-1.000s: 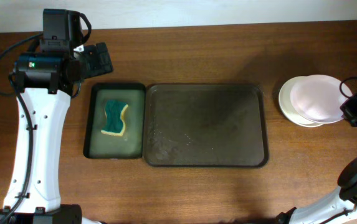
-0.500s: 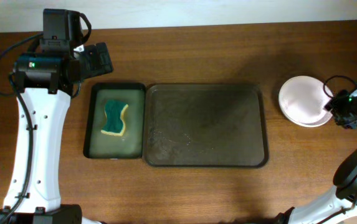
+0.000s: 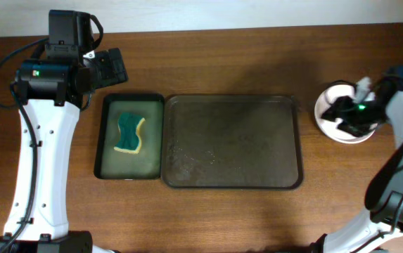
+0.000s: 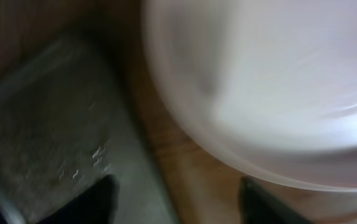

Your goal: Clean dirty plates on tray and stack at the side

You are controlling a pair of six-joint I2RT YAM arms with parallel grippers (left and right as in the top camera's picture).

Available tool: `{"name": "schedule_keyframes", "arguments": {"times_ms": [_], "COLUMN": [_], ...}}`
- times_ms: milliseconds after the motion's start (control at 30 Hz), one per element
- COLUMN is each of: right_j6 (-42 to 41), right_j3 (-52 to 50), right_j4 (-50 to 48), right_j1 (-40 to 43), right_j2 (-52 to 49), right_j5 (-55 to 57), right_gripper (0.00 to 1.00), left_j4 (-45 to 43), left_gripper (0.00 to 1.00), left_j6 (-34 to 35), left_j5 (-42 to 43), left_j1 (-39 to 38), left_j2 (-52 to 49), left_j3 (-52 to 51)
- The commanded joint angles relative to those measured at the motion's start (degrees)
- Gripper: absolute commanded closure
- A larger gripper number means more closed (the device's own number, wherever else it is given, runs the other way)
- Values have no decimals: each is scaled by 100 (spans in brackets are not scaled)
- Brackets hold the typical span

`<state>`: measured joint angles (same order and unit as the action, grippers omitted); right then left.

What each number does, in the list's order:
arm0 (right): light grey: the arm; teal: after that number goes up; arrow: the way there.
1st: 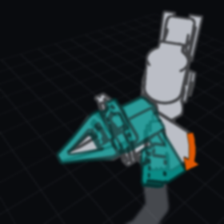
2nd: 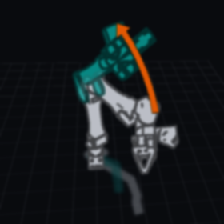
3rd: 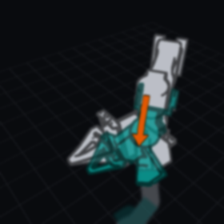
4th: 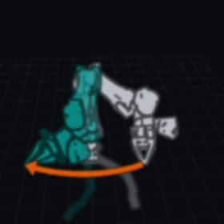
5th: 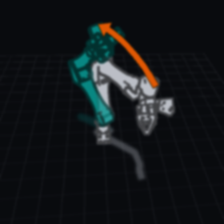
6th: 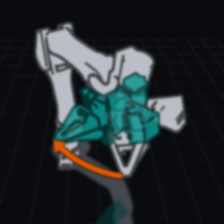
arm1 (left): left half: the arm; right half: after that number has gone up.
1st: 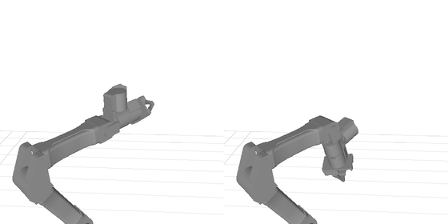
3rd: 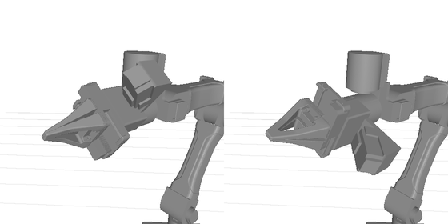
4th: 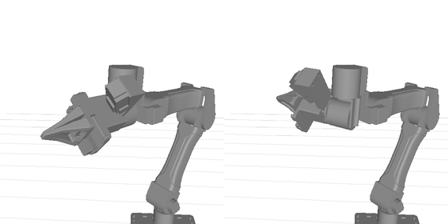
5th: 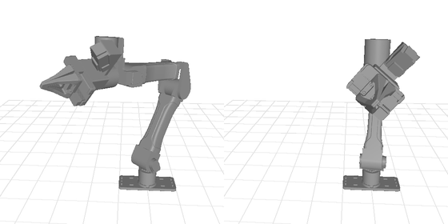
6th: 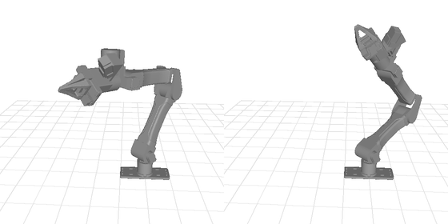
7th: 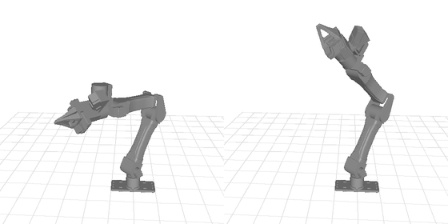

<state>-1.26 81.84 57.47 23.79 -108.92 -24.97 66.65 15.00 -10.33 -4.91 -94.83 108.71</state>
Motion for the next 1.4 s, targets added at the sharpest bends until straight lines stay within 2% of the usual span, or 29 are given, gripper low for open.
{"name": "schedule_keyframes", "arguments": {"times_ms": [0, 67, 300, 867, 1000, 1167, 1367], "right_j6": [188, 190, 190, 190, 190, 190, 190], "right_j3": [-20, -20, -20, -20, -20, -20, -20], "right_j4": [162, 166, 166, 164, 166, 168, 170], "right_j1": [-588, -986, -1611, -1709, -1709, -1746, -2365], "right_j2": [94, 94, 87, 125, 754, 2094, 3628], "right_j5": [-140, -138, -138, -136, -136, -136, -136], "right_gripper": [2, 1, 2, 2, 2, 2, 2], "left_j4": [11, 11, 11, 11, 11, 11, 11], "left_gripper": [1, 1, 1, 1, 1, 1, 1], "left_j6": [13, 13, 13, 13, 13, 13, 13], "left_j5": [2, 2, 2, 2, 2, 2, 2], "left_j1": [9, 9, 9, 9, 9, 9, 9], "left_j2": [-20, -20, -20, -20, -20, -20, -20], "left_j3": [-7, -7, -7, -7, -7, -7, -7]}}
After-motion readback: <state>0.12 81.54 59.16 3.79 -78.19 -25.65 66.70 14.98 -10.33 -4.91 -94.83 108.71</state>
